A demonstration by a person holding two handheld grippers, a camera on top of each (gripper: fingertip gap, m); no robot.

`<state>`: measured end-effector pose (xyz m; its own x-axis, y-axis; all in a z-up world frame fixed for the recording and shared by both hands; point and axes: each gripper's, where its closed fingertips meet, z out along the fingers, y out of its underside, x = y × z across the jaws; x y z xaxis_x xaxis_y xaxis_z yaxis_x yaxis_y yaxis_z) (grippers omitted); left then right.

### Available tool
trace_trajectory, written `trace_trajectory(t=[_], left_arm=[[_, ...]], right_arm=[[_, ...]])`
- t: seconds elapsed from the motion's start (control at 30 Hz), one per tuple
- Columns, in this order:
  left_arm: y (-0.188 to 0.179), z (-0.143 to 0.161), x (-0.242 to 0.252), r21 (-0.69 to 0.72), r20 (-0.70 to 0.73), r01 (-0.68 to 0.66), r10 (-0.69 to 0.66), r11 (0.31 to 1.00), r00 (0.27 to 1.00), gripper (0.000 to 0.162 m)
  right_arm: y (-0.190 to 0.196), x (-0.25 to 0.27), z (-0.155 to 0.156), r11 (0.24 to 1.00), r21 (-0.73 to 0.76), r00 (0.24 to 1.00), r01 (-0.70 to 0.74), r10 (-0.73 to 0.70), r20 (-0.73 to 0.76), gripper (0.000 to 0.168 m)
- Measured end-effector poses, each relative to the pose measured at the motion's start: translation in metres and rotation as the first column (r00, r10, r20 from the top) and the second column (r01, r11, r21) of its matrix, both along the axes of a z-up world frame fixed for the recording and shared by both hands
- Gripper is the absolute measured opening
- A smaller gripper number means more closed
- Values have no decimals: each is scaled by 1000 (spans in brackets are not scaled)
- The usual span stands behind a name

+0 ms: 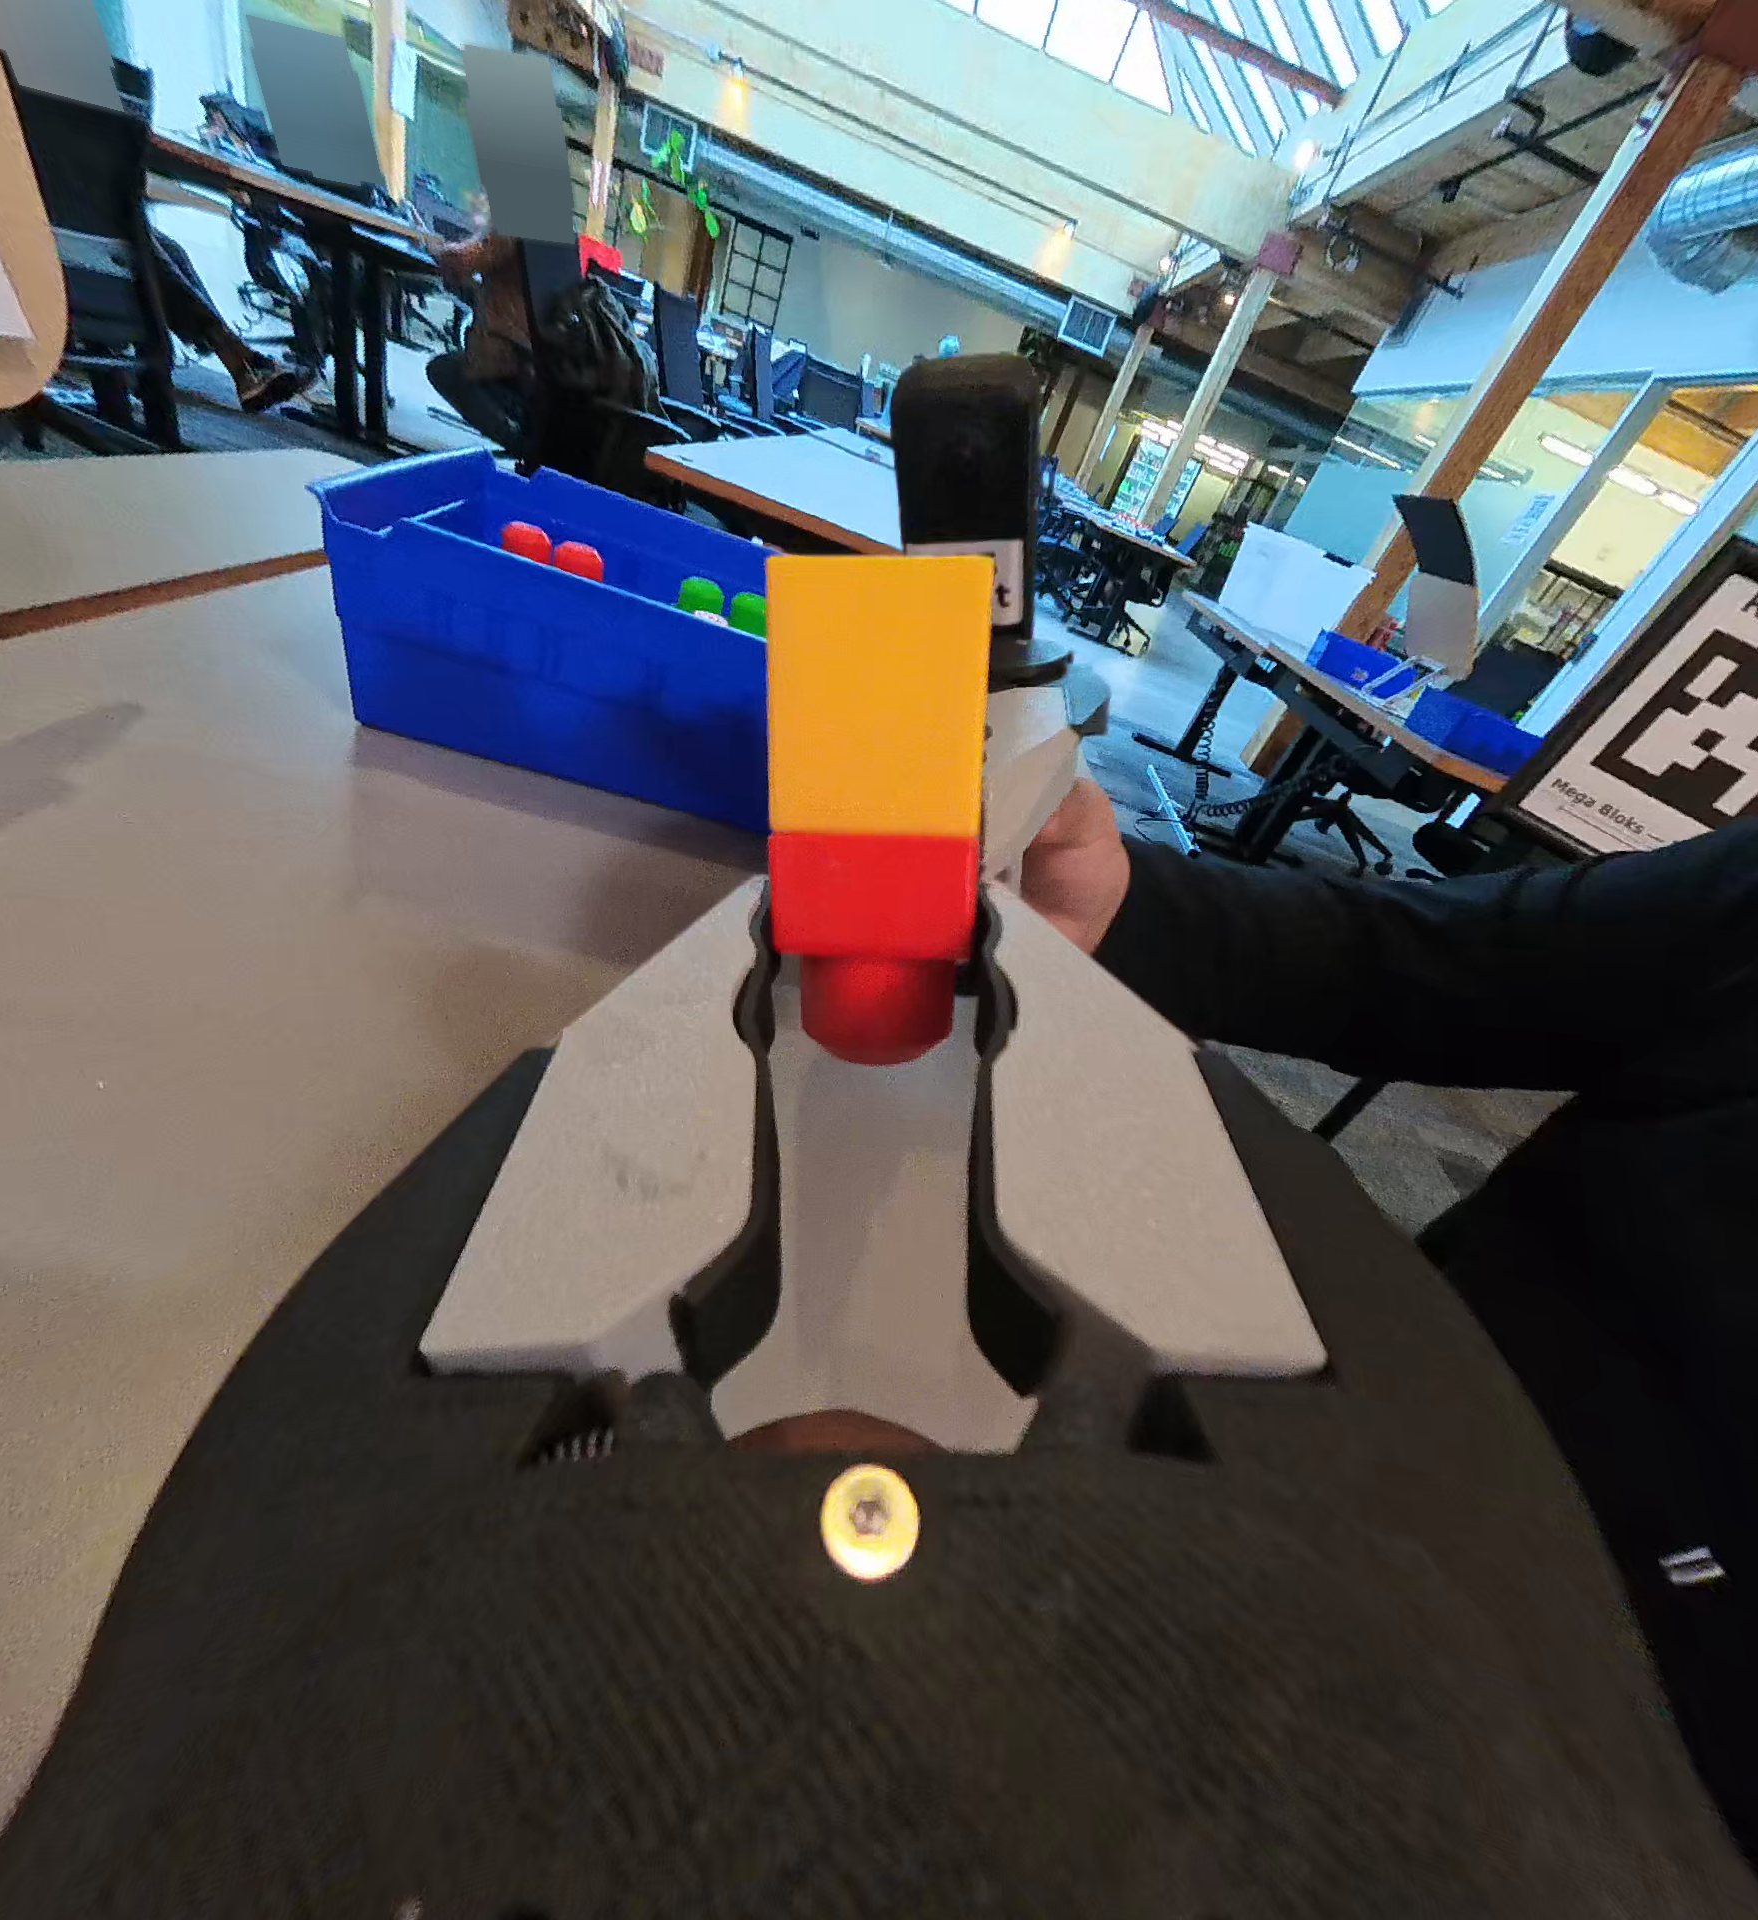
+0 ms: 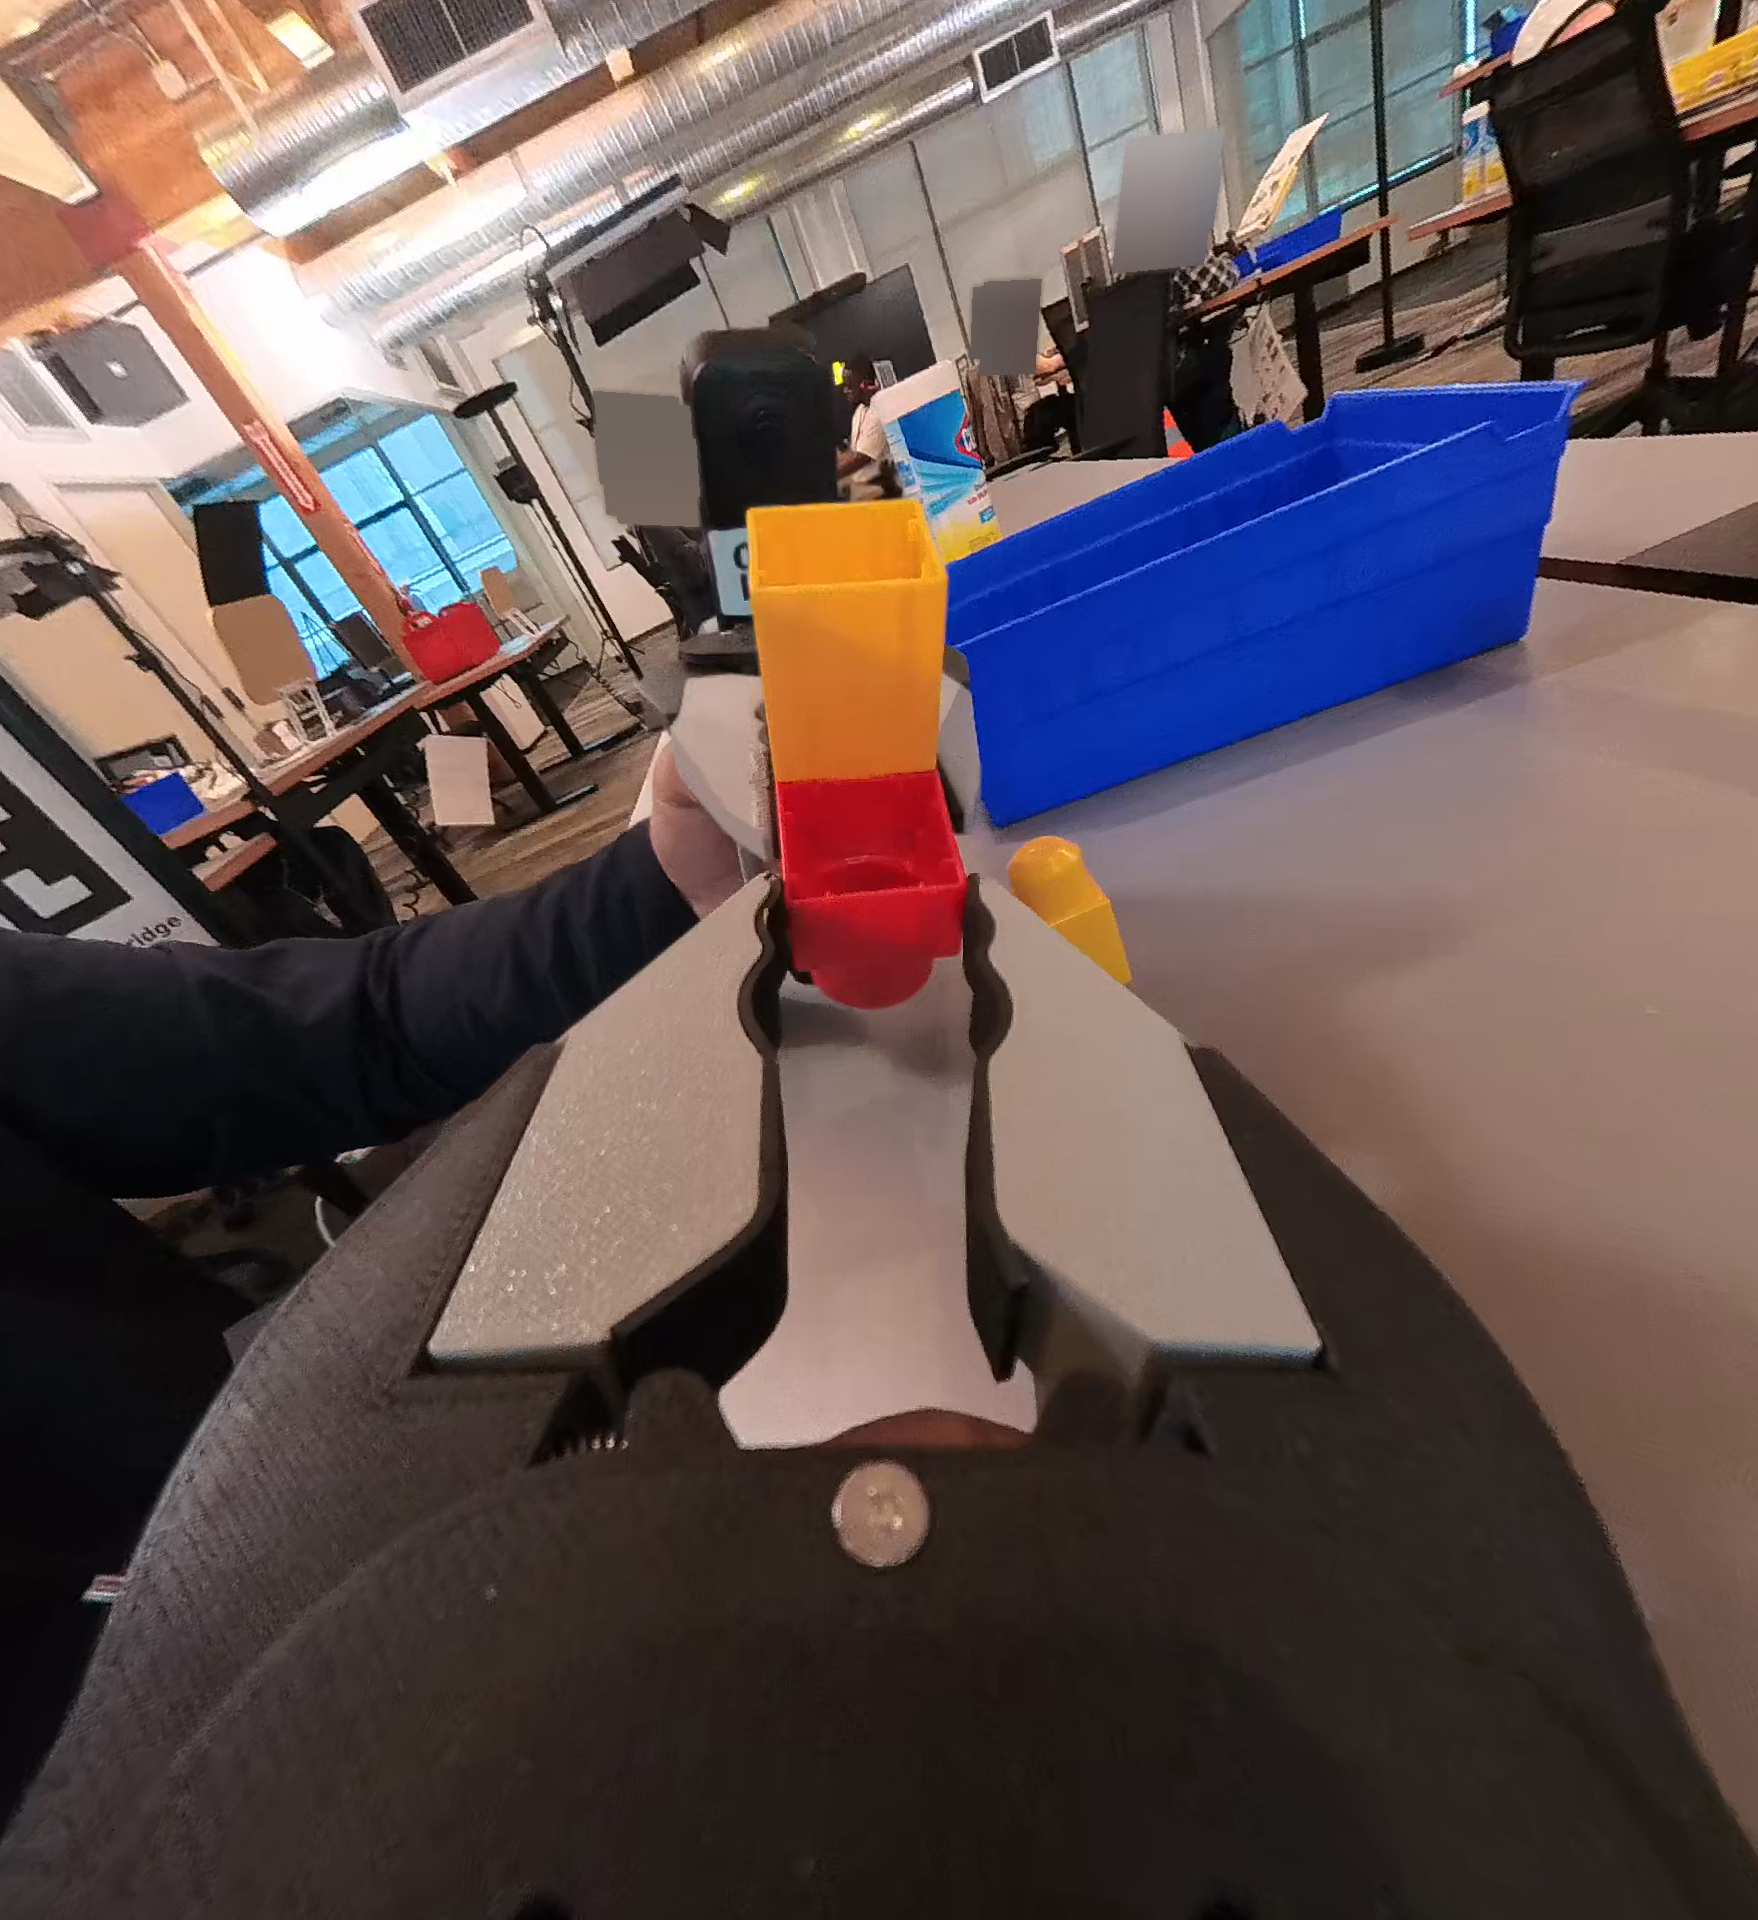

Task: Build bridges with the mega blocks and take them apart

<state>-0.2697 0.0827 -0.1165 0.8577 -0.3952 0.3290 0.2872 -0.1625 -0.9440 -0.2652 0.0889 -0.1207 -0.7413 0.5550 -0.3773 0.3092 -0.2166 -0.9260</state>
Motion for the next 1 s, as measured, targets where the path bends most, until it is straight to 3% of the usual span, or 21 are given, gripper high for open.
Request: trace_trajectory(t=[0.2,0.63,1.0], left_arm=[[1,-21,7,-101,-35,53,-57,993,998,34],[0,-10,12,-52,-59,45,-48,998,997,34],[-1,-5,9,-35,-11,45,-45,998,999,34]], right_arm=[[6,0,4,999,-31,1000,8,-8,7,31],[5,5,14,978,-192,996,-77,83,26,36],[4,3,12,984,-164,998,-64,67,10,45]])
